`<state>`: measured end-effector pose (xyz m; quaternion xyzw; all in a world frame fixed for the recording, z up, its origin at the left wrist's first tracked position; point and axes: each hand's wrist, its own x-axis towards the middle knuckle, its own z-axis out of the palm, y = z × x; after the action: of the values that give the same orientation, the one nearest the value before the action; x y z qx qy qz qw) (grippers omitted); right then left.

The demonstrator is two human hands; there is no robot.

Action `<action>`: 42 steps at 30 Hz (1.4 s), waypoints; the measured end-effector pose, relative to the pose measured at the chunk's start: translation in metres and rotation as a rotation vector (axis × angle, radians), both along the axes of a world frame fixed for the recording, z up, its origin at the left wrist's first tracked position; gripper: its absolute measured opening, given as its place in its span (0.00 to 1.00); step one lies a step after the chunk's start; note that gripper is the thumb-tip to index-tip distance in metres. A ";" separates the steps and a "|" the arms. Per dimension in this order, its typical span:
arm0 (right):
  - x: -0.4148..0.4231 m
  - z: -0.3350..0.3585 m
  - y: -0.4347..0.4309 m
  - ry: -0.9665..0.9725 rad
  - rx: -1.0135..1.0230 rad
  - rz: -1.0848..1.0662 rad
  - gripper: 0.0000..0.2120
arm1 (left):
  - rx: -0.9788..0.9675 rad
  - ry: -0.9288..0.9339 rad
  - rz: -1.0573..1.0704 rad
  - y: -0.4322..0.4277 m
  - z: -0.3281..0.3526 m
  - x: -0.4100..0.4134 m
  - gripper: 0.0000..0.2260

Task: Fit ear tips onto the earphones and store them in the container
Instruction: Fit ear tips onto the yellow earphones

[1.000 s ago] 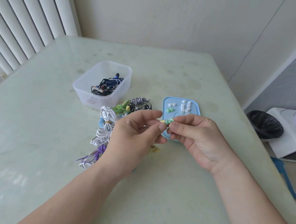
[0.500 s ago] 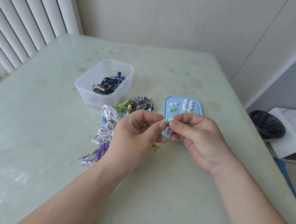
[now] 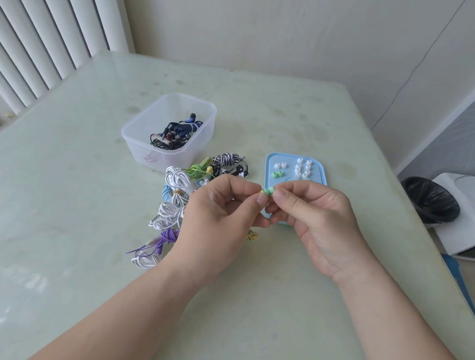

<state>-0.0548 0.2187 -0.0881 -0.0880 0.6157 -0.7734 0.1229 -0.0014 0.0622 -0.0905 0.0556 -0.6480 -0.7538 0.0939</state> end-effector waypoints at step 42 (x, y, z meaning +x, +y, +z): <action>-0.027 -0.008 0.041 0.316 0.950 -0.297 0.03 | 0.120 -0.057 -0.152 -0.001 -0.006 -0.004 0.13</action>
<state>-0.0820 0.2598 -0.0958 -0.0499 0.9156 -0.3950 -0.0560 -0.0056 0.0613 -0.0960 0.0333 -0.6066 -0.7942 0.0146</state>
